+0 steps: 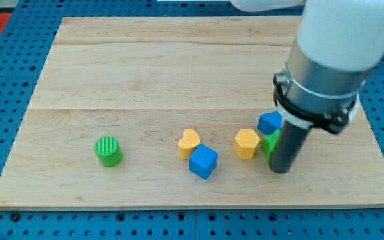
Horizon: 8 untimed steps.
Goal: Adjust the group of blocks to form a circle
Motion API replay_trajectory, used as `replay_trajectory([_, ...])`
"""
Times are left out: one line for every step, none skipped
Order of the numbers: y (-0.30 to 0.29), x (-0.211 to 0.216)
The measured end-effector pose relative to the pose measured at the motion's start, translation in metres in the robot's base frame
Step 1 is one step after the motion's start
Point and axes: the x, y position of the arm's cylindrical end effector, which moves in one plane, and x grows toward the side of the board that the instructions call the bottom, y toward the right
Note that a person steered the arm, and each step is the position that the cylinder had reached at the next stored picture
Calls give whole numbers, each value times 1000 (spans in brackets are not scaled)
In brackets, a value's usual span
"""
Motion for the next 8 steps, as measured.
replay_trajectory([14,-25])
replay_trajectory([35,-40])
replay_trajectory([36,-33])
replay_trajectory([49,-26])
replay_trajectory([89,-52])
replay_trajectory([61,-74])
replay_trajectory([25,-80])
replay_trajectory([57,-47])
